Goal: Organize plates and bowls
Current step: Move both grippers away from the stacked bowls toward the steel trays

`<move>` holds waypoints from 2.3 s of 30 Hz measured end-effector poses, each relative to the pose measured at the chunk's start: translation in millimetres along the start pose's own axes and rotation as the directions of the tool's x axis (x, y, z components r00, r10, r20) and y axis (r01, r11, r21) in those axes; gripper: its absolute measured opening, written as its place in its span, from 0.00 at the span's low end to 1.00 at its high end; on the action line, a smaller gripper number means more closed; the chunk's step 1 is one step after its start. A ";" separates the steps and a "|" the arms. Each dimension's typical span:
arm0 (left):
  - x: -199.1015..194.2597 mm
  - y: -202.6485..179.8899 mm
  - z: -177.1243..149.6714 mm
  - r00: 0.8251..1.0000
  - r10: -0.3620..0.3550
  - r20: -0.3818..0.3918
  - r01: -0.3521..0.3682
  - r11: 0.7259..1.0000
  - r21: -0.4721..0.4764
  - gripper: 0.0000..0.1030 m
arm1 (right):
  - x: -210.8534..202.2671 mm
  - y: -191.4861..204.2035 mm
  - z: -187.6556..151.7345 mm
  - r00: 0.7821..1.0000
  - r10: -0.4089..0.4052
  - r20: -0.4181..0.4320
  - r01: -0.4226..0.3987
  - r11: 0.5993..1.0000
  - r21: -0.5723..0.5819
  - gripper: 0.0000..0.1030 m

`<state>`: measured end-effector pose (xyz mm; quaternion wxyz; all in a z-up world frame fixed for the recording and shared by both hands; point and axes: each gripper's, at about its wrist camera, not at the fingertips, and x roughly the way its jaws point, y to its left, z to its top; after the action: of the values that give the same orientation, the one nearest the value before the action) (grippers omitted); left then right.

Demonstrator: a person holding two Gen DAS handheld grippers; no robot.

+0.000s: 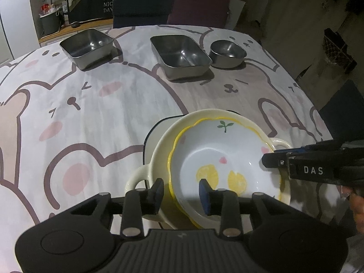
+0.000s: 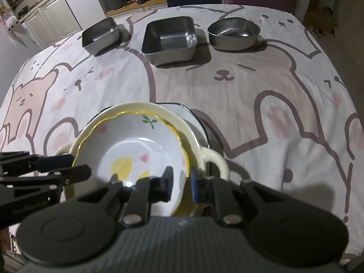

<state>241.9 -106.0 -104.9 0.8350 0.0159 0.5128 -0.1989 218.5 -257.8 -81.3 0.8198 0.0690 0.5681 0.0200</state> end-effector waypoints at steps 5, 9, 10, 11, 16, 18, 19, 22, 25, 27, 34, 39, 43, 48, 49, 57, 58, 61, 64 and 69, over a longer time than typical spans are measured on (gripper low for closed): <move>-5.5 -0.4 -0.3 1.000 0.000 0.012 -0.001 1.000 0.004 0.42 | -3.5 -1.3 -1.8 1.000 0.008 0.009 -0.008 1.000 0.002 0.20; -10.6 -0.1 -0.9 1.000 -0.004 0.018 0.004 1.000 0.004 0.48 | -12.2 -3.1 -5.9 0.999 0.028 0.030 -0.028 1.000 0.004 0.26; -13.0 -0.3 -1.1 1.000 -0.006 0.024 0.006 1.000 0.005 0.53 | -14.6 -2.9 -7.2 0.999 0.031 0.036 -0.031 1.000 0.002 0.35; -15.4 -0.2 -1.0 1.000 -0.007 0.029 0.007 1.000 0.005 0.55 | -18.1 -2.6 -8.7 0.998 0.034 0.044 -0.033 0.999 -0.003 0.45; -28.9 0.7 -3.9 0.998 0.007 0.066 -0.008 1.000 0.013 0.80 | -33.7 -3.4 -14.1 0.995 0.038 0.093 -0.035 0.999 -0.027 0.68; -35.1 1.9 -5.2 0.996 0.014 0.086 -0.015 1.000 0.012 0.88 | -40.1 -4.8 -17.4 0.993 0.043 0.111 -0.039 0.999 -0.031 0.74; -38.3 2.5 -5.4 0.995 0.015 0.094 -0.016 1.000 0.011 0.93 | -43.7 -5.0 -18.9 0.992 0.044 0.121 -0.040 0.999 -0.032 0.79; -48.3 1.5 -5.1 0.991 0.040 0.129 -0.045 0.998 0.033 0.99 | -53.1 -5.6 -22.9 0.987 0.046 0.153 -0.040 0.998 -0.039 0.96; -59.2 1.7 -3.0 0.982 0.063 0.176 -0.075 0.995 0.061 1.00 | -62.5 -5.3 -25.6 0.981 0.045 0.188 -0.037 0.998 -0.048 1.00; -66.3 5.2 0.6 0.977 0.061 0.206 -0.075 0.995 0.062 1.00 | -66.8 -5.6 -25.8 0.978 0.047 0.205 -0.038 0.998 -0.047 1.00; -82.0 23.1 26.6 0.950 0.065 0.306 -0.088 0.994 0.062 1.00 | -78.6 -0.8 -9.4 0.955 0.061 0.291 -0.055 0.998 -0.027 1.00; -77.4 48.6 53.9 0.938 0.065 0.341 -0.079 0.996 0.030 1.00 | -65.7 -0.2 17.3 0.946 0.048 0.319 -0.060 0.998 0.031 1.00; -67.8 76.2 74.7 0.933 0.082 0.351 -0.086 0.996 -0.006 1.00 | -49.5 1.8 44.6 0.946 0.035 0.322 -0.062 0.995 0.074 1.00; -50.2 117.7 99.8 0.919 0.137 0.370 -0.117 0.990 -0.076 1.00 | -25.4 11.4 83.9 0.945 0.039 0.325 -0.088 0.987 0.136 1.00; -47.3 125.5 103.3 0.916 0.149 0.374 -0.126 0.988 -0.085 1.00 | -20.4 14.9 91.6 0.944 0.040 0.328 -0.092 0.985 0.145 1.00; -13.3 189.0 130.5 0.903 0.209 0.376 -0.156 0.974 -0.167 1.00 | 30.8 56.0 147.7 0.943 0.025 0.331 -0.080 0.985 0.152 1.00; -9.5 195.5 132.8 0.901 0.213 0.378 -0.160 0.973 -0.167 1.00 | 37.2 60.5 153.0 0.944 0.028 0.329 -0.085 0.984 0.159 1.00; -0.1 213.4 138.3 0.890 0.232 0.391 -0.179 0.969 -0.169 1.00 | 60.5 78.6 168.6 0.946 0.064 0.319 -0.133 0.971 0.201 1.00; 6.6 227.7 144.3 0.886 0.228 0.403 -0.171 0.970 -0.174 1.00 | 81.8 99.9 180.4 0.946 0.083 0.314 -0.160 0.960 0.229 1.00; 17.5 243.2 154.3 0.881 0.222 0.418 -0.171 0.973 -0.157 1.00 | 116.7 127.6 192.8 0.942 0.130 0.310 -0.229 0.923 0.309 0.98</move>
<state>464.7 76.7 -90.1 0.9432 -0.0250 0.3209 -0.0818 445.7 -136.0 -105.8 0.8627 0.2643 0.4309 -0.0128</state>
